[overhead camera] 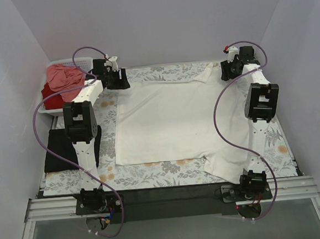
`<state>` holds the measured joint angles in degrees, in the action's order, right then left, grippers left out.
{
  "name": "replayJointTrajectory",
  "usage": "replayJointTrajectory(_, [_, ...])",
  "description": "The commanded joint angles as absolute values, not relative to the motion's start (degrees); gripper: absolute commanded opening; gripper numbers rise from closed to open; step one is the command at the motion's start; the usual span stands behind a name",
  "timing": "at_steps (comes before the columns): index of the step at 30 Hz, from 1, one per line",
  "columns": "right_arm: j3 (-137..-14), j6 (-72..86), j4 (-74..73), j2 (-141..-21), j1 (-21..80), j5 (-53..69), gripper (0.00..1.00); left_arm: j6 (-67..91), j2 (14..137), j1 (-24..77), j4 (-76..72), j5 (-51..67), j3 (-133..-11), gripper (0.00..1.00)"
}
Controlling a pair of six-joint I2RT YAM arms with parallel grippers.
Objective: Fold and stack the t-shirts
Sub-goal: Flatten the tshirt out
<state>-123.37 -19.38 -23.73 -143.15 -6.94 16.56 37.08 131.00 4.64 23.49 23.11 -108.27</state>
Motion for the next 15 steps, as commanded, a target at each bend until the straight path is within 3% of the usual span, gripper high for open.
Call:
replayJointTrajectory(1, [-126.5, -20.0, -24.1, -144.1, -6.8, 15.9, 0.61, 36.3, 130.7, 4.2, 23.5, 22.8, -110.7, 0.63])
replayJointTrajectory(8, [-129.8, -22.6, -29.9, -147.2, -6.4, 12.3, 0.63, 36.3, 130.8, 3.8, 23.6, 23.0, -110.4, 0.63])
replayJointTrajectory(15, [-130.0, -25.7, -31.2, -147.3, -5.5, 14.0, 0.49, 36.9, 132.4, 3.0, 23.5, 21.4, -112.1, 0.63])
